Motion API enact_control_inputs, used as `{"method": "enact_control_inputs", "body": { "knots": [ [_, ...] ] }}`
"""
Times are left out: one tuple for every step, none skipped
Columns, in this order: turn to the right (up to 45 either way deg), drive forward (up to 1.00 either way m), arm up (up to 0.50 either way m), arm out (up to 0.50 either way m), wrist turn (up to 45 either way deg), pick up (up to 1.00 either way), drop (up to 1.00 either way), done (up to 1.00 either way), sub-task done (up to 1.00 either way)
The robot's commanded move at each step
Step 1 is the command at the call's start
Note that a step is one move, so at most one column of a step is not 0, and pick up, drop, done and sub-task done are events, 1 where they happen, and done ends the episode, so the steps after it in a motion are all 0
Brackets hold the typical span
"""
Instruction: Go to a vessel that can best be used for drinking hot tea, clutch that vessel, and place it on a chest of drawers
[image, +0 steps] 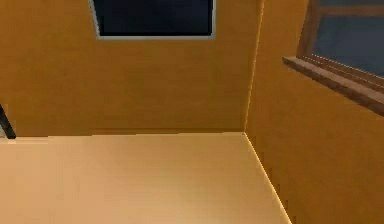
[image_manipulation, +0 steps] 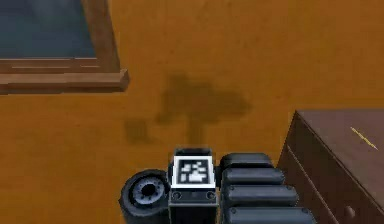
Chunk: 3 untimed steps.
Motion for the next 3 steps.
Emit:
{"method": "enact_control_inputs", "body": {
  "knots": [
    [-45.0,0.0,0.0,0.0,0.0,0.0,0.0,0.0,0.0],
    [-42.0,0.0,0.0,0.0,0.0,0.0,0.0,0.0,0.0],
    [-3.0,0.0,0.0,0.0,0.0,0.0,0.0,0.0,0.0]
  ]
}}
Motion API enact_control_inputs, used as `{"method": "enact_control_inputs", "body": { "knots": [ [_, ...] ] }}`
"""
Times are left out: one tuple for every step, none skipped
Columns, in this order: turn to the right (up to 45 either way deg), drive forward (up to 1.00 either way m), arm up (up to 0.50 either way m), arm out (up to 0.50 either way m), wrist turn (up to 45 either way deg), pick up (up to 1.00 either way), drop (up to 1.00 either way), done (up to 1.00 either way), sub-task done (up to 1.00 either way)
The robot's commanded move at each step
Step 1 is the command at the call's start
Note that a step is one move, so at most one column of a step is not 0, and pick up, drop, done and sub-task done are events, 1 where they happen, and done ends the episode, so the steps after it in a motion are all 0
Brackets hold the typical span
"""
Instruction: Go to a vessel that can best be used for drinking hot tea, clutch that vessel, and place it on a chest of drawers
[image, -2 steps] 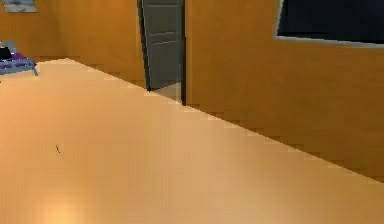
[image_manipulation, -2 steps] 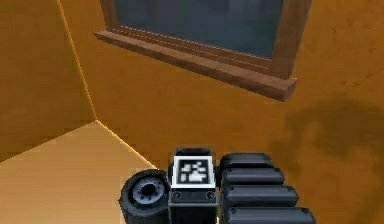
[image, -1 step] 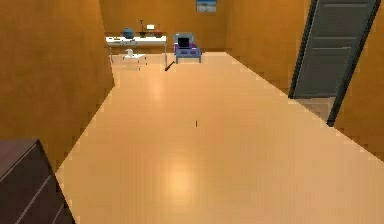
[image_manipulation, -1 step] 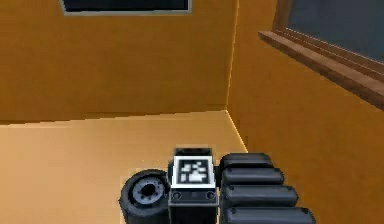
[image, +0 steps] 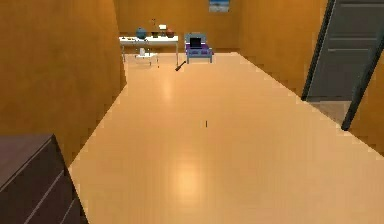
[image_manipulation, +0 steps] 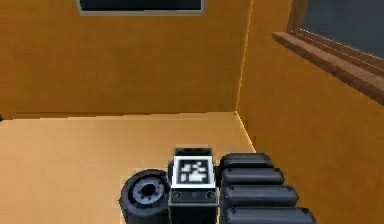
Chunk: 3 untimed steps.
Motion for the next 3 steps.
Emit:
{"method": "enact_control_inputs", "body": {
  "knots": [
    [45.0,0.0,0.0,0.0,0.0,0.0,0.0,0.0,0.0],
    [45.0,0.0,0.0,0.0,0.0,0.0,0.0,0.0,0.0],
    [45.0,0.0,0.0,0.0,0.0,0.0,0.0,0.0,0.0]
  ]
}}
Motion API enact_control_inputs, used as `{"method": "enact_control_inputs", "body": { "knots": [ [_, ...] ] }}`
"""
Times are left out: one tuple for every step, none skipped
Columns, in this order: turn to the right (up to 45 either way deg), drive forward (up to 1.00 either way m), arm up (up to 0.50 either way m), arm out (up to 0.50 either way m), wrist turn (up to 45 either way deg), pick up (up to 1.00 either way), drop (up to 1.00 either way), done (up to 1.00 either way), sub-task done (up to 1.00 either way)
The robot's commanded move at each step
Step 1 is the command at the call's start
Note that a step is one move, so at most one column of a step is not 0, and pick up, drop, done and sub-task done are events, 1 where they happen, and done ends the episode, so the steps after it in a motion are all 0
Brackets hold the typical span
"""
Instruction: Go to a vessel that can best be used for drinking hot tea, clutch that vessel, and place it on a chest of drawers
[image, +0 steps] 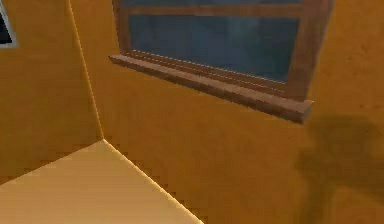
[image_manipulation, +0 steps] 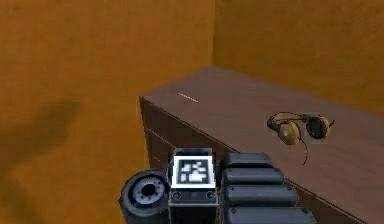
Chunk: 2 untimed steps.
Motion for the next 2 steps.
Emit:
{"method": "enact_control_inputs", "body": {
  "knots": [
    [42.0,0.0,0.0,0.0,0.0,0.0,0.0,0.0,0.0],
    [0.0,0.0,0.0,0.4,0.0,0.0,0.0,0.0,0.0]
  ]
}}
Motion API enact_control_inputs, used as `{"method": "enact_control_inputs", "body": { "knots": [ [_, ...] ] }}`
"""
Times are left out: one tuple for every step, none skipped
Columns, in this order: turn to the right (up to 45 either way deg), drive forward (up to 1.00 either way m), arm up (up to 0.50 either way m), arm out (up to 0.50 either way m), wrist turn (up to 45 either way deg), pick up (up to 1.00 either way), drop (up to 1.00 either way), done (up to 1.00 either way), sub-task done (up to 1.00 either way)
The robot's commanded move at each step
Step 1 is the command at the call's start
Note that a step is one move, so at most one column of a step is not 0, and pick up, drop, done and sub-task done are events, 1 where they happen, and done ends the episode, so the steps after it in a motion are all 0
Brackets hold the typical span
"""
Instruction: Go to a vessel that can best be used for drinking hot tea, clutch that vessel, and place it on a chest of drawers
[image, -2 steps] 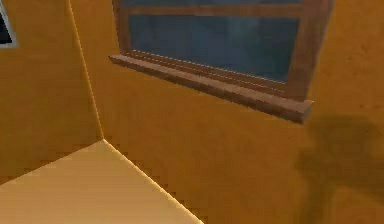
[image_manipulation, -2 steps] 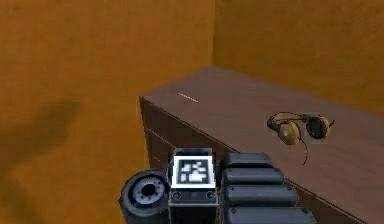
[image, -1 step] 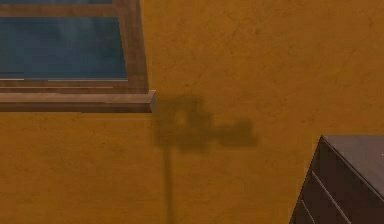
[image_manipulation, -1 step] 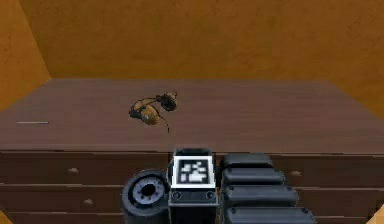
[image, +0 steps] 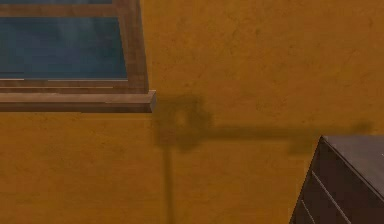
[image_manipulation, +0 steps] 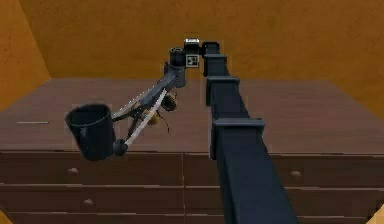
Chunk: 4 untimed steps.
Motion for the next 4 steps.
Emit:
{"method": "enact_control_inputs", "body": {
  "knots": [
    [0.0,0.0,0.0,0.0,45.0,0.0,0.0,0.0,0.0],
    [0.0,0.0,0.0,0.0,45.0,0.0,0.0,0.0,0.0],
    [0.0,0.0,0.0,0.0,39.0,0.0,0.0,0.0,0.0],
    [0.0,0.0,-0.12,0.0,0.0,0.0,0.0,0.0,0.0]
  ]
}}
